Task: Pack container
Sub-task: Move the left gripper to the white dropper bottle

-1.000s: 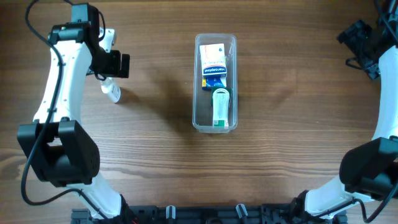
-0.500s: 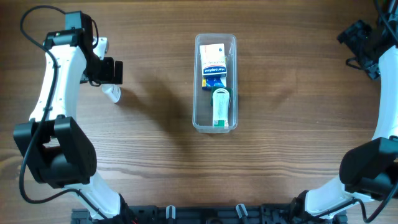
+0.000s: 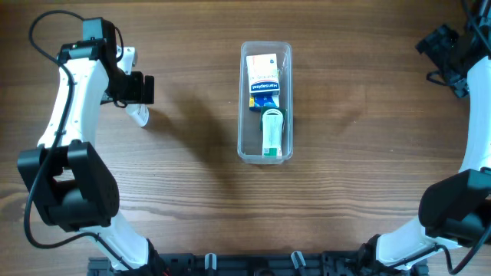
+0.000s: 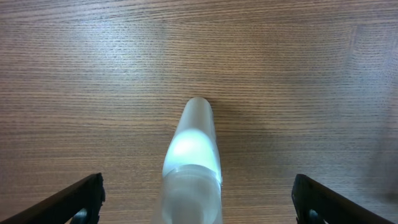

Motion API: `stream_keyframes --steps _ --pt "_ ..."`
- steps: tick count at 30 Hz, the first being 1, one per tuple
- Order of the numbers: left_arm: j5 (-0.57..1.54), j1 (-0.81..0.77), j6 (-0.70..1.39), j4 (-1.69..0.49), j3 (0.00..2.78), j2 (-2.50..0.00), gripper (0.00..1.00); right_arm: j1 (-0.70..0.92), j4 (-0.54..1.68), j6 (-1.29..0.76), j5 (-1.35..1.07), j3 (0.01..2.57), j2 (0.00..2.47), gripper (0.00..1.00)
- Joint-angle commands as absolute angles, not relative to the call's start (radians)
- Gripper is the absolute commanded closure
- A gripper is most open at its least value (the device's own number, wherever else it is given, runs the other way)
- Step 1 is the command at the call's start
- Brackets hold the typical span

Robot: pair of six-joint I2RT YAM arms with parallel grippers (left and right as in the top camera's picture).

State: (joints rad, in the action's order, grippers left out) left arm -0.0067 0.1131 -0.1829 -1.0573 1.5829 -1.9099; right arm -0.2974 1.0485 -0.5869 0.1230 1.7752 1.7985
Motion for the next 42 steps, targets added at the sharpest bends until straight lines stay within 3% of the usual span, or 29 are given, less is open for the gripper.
stream_keyframes --steps 1,15,21,26,27,42 --pt "0.015 0.115 -0.202 -1.065 1.575 -1.955 0.04 -0.296 1.047 -0.603 0.118 1.771 1.805 0.0" --pt "0.015 0.115 -0.201 -1.053 1.575 -1.981 0.2 -0.296 1.047 -0.603 0.118 1.771 1.805 0.0" --pt "0.015 0.115 -0.195 -1.053 1.575 -1.981 0.38 -0.296 1.047 -0.603 0.118 1.771 1.805 0.0" --pt "0.015 0.115 -0.194 -1.054 1.575 -1.981 0.41 -0.296 1.047 -0.603 0.118 1.771 1.805 0.0" --pt "0.015 0.115 -0.194 -1.055 1.575 -1.981 0.46 -0.296 1.047 -0.603 0.118 1.771 1.805 0.0" --pt "0.014 0.115 -0.172 -1.099 1.575 -1.98 0.46 -0.296 1.047 -0.603 0.118 1.771 1.805 0.0"
